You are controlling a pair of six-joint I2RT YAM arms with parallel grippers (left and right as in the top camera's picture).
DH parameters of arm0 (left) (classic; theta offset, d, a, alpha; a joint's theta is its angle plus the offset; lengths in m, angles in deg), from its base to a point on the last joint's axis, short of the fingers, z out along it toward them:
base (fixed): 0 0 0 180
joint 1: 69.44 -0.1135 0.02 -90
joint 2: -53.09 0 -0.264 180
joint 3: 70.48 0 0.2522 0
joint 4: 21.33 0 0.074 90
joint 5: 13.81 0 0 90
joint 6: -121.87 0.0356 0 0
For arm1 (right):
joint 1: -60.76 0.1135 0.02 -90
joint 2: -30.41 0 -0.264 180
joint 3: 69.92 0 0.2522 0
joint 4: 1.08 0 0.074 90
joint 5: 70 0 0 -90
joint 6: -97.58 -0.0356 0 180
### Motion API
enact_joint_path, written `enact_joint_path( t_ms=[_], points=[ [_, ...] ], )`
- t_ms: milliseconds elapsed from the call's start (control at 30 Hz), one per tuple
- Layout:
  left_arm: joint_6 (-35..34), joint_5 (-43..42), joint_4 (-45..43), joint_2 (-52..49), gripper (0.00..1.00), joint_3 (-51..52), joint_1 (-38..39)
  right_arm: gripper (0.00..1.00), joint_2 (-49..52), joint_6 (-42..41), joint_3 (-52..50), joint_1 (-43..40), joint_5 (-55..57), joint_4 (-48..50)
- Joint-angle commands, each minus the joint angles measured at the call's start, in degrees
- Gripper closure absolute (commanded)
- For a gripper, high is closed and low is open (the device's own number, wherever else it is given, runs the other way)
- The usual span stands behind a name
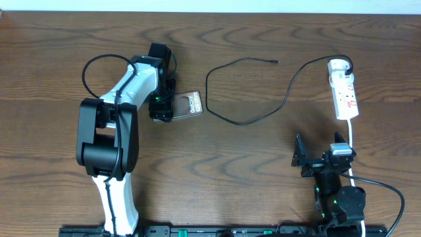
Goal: Plug charger to phone and switch on socket
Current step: 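Lower the left gripper and grasp the phone's edge, then lift the phone with the left gripper and tilt it upright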
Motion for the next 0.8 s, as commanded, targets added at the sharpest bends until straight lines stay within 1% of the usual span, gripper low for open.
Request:
enact_joint_path(
  t_ms=[0,100,267,433,767],
  points=[
    [6.10,6.84,-1.01,-2.80,0.17,0.39,-0.37,0.01,-0.20,0.70,-0.04,-0.33,-0.13,-0.24],
    [12.31,8.39,-3.37,-2.80,0.17,0.39,-0.37,0.01,-0.20,0.70,-0.04,-0.33,-0.13,-0.24],
    [19.56,10.80,-5.25,-2.80,0.17,0.39,-0.37,0.01,-0.20,0.70,-0.04,-0.33,-0.13,-0.24],
    [27.61,11.28,-7.28,-2.80,0.18,0.39,-0.37,0.01,-0.20,0.70,-0.04,-0.33,-0.13,-0.24],
    [40.22,11.28,-9.92,-2.80,0.18,0.39,-0.37,0.01,-0.20,0.70,-0.04,-0.33,-0.13,-0.24]
  ],
)
